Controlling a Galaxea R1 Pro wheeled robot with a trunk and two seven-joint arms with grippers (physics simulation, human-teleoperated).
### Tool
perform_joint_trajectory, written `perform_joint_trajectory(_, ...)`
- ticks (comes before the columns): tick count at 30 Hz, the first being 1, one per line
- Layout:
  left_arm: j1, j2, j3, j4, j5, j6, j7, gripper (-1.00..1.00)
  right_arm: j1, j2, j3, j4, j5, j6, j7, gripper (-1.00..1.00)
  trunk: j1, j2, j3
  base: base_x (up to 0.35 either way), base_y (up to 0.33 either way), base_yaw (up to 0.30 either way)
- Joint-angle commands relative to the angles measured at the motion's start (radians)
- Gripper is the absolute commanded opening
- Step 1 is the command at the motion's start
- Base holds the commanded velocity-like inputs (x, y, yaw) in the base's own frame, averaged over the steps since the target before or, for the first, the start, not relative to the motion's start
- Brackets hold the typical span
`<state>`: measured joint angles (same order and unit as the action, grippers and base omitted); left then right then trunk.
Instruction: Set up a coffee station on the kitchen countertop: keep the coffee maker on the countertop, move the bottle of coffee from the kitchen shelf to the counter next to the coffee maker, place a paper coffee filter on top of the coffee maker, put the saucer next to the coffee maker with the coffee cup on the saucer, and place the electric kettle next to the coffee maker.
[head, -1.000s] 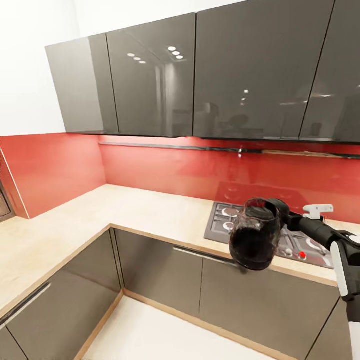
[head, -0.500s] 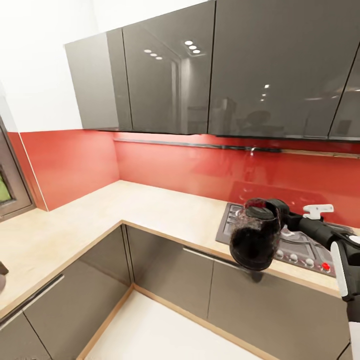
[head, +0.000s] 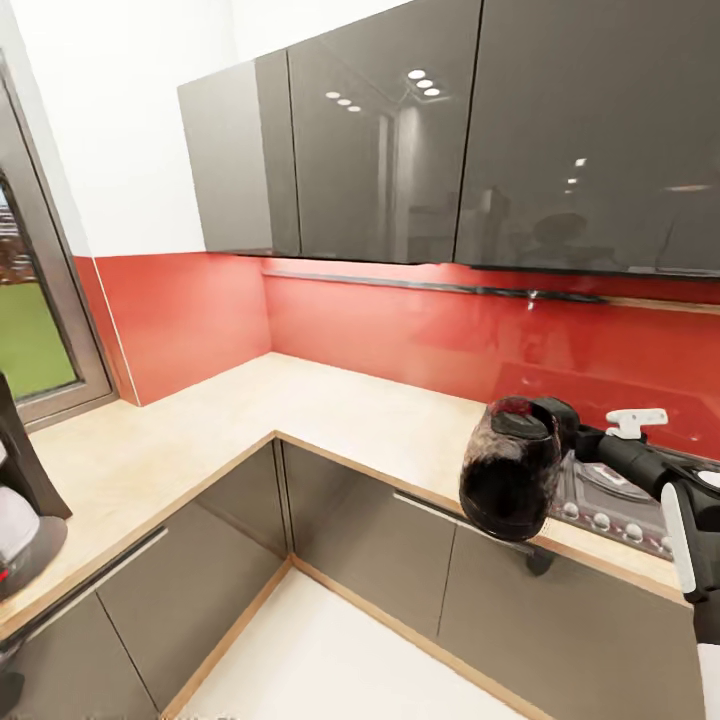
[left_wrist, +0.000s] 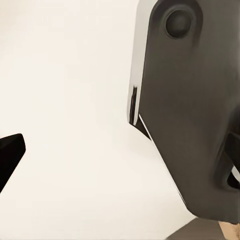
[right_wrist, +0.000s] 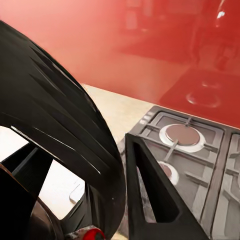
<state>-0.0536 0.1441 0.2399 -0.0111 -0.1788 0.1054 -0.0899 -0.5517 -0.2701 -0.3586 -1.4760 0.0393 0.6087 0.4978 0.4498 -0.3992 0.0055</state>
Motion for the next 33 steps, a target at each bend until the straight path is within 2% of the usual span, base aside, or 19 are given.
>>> perform_joint_trajectory(1,0.0,0.0,0.009,-0.001,-0.01,0.005,-0.004,1.0,-0.001,0.0,-0.002,-0.001,0.001,0.005,0.008,-1.0,0.0,-0.001,-0.001,0.0,0.0,0.242)
perform_joint_trajectory(19,0.0,0.001,0.004,-0.001,-0.011,0.005,-0.004,1.0,-0.001,0.0,-0.002,-0.001,0.001,0.006,0.008,-1.0,0.0,-0.001,-0.016,0.003,0.0,0.244)
perform_joint_trajectory(33,0.0,0.0,0.005,-0.001,-0.011,0.005,-0.004,1.0,-0.001,0.0,-0.001,-0.001,0.001,0.005,0.008,-1.0,0.0,-0.001,-0.026,0.22,-0.153,0.227)
